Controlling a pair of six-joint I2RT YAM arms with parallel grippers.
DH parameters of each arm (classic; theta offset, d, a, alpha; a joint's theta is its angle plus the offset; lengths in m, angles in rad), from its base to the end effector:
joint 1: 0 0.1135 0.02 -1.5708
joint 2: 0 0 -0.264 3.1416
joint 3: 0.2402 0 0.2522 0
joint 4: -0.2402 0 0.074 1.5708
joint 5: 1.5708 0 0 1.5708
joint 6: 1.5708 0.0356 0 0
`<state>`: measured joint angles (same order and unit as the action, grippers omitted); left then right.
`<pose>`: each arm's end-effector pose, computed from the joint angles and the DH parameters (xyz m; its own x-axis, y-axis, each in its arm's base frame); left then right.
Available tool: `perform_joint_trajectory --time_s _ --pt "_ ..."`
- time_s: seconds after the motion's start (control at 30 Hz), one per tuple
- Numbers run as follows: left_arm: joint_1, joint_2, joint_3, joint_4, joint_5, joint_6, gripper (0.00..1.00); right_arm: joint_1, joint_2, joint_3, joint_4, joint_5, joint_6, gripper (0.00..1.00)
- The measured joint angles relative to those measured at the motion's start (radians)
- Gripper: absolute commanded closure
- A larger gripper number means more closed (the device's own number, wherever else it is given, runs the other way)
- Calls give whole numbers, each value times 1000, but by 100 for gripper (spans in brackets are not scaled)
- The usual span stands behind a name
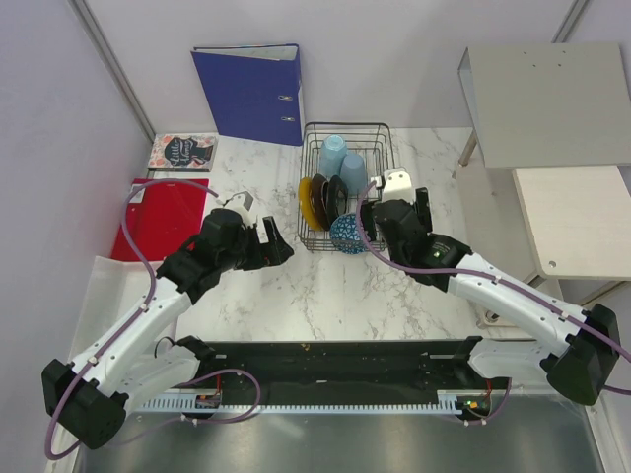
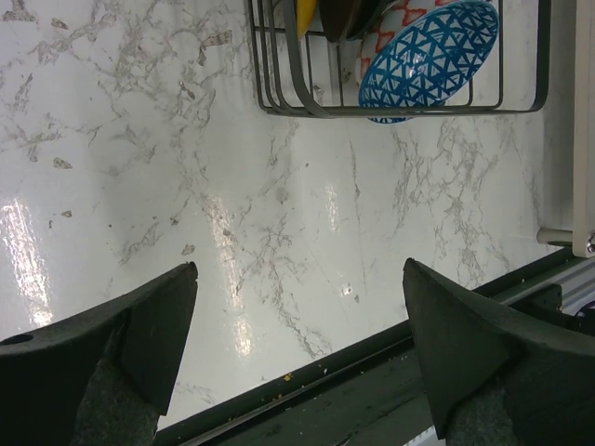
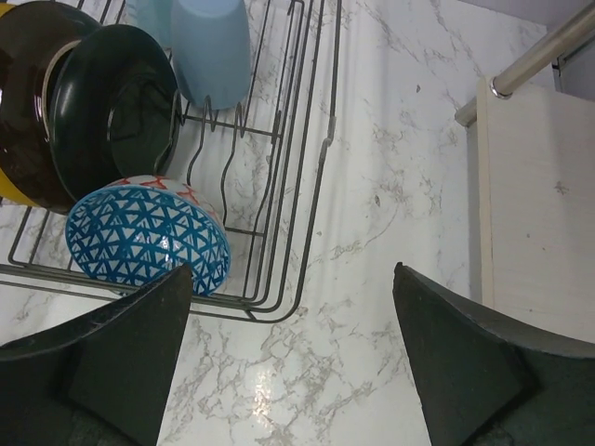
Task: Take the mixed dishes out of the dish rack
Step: Pick up the bowl from the dish rack.
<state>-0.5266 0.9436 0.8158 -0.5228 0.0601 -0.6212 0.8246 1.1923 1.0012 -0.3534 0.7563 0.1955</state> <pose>0.1743 -0.1038 0.2892 -0.7418 -0.2407 -0.6259 0.1368 0.8594 -0.4927 0.1943 0.1742 0.3194 -0.3713 -0.1934 -0.9081 -0.0647 0.9811 -0.1825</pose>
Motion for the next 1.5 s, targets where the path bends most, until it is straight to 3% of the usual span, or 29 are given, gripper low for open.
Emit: perform_joint_trajectory --time_s 0.13,0.27,0.6,0.7,0.87,1.07,1.5 --pt "0 -15 0 2 2 1 3 0 26 -2 27 -16 -58 9" --pt "0 -36 0 3 3 1 6 0 60 -58 147 -52 -156 20" --pt "0 -146 -72 33 31 21 4 -2 156 -105 360 -159 -383 21" --pt "0 -193 -89 47 52 34 4 -13 213 -95 378 -209 -430 26" --pt "0 -245 -101 68 68 56 4 -72 251 -89 385 -302 -447 36" --pt "0 -259 -103 70 76 69 4 -129 272 -38 388 -385 -445 38" --pt "0 -264 -123 77 79 69 4 -133 281 -14 379 -498 -423 39"
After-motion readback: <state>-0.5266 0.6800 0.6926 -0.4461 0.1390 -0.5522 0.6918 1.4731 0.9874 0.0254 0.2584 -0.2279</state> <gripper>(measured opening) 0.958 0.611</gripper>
